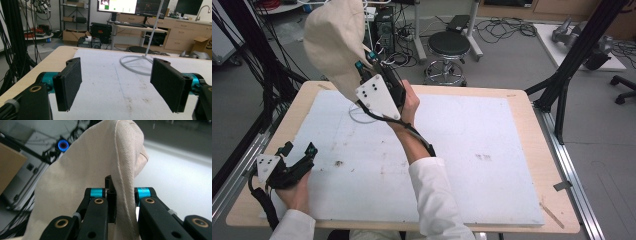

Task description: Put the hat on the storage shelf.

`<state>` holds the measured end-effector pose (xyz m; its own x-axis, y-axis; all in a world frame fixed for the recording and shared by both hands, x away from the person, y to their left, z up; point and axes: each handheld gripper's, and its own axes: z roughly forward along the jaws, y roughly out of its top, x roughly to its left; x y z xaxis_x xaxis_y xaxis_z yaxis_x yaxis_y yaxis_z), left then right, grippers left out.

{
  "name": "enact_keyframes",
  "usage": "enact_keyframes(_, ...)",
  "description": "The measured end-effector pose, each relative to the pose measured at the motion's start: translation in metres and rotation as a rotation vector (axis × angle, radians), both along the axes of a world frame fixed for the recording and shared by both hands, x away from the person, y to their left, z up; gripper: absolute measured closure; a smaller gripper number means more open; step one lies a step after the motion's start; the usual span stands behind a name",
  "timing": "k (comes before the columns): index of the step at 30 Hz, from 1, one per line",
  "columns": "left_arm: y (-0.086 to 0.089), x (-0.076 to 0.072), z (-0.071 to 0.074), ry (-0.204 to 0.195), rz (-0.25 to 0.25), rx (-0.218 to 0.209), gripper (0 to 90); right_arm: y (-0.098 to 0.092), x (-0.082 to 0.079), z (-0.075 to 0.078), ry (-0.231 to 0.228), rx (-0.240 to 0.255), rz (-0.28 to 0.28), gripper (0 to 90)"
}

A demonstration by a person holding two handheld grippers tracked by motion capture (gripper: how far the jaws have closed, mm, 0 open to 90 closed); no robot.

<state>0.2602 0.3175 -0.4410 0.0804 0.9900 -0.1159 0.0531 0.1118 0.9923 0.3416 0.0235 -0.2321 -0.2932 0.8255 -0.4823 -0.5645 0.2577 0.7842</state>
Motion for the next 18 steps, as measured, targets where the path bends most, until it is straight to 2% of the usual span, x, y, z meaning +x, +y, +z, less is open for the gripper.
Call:
enact_keyframes(1, 0.000, 0.000, 0.000, -0.002, 0.000, 0.000, 25.3, 0.000, 0.003, -0.002, 0.023, -0.001, -0.003, 84.5)
enact_keyframes(2, 0.000, 0.000, 0.000, -0.002, -0.001, 0.001, 25.3, 0.001, 0.010, -0.010, 0.066, 0.017, -0.001, 84.4)
enact_keyframes(3, 0.000, 0.000, 0.000, -0.004, 0.000, -0.003, 25.3, 0.001, 0.010, -0.010, 0.066, 0.017, -0.001, 84.4)
enact_keyframes(4, 0.001, 0.001, -0.001, -0.002, 0.001, -0.004, 25.3, 0.001, 0.012, -0.012, 0.086, 0.033, 0.009, 84.4)
enact_keyframes(5, 0.001, 0.001, -0.001, -0.002, 0.001, -0.007, 25.3, 0.000, 0.016, -0.018, 0.126, 0.081, 0.025, 84.4)
enact_keyframes(6, 0.001, 0.001, -0.001, 0.003, -0.001, -0.007, 25.3, -0.001, 0.018, -0.021, 0.154, 0.103, 0.033, 84.4)
enact_keyframes(7, 0.002, 0.001, -0.001, 0.001, -0.002, -0.008, 25.3, -0.001, 0.018, -0.021, 0.154, 0.103, 0.033, 84.4)
enact_keyframes(9, 0.002, 0.000, -0.001, 0.002, -0.002, -0.007, 25.3, -0.005, 0.024, -0.028, 0.229, 0.157, 0.053, 84.4)
enact_keyframes(10, 0.002, 0.000, -0.001, 0.002, -0.003, -0.007, 25.3, -0.005, 0.024, -0.028, 0.229, 0.157, 0.053, 84.4)
enact_keyframes(13, 0.002, 0.000, -0.001, 0.001, -0.002, -0.007, 25.4, -0.009, 0.028, -0.033, 0.303, 0.219, 0.084, 84.2)
enact_keyframes(16, 0.002, 0.000, -0.001, 0.002, -0.003, -0.011, 25.4, -0.012, 0.029, -0.039, 0.324, 0.248, 0.091, 84.3)
enact_keyframes(17, 0.002, 0.000, -0.001, 0.003, -0.005, -0.009, 25.4, -0.012, 0.030, -0.043, 0.351, 0.259, 0.096, 84.1)
enact_keyframes(18, 0.002, 0.000, -0.001, 0.003, -0.006, -0.009, 25.4, -0.013, 0.031, -0.045, 0.354, 0.261, 0.095, 83.6)
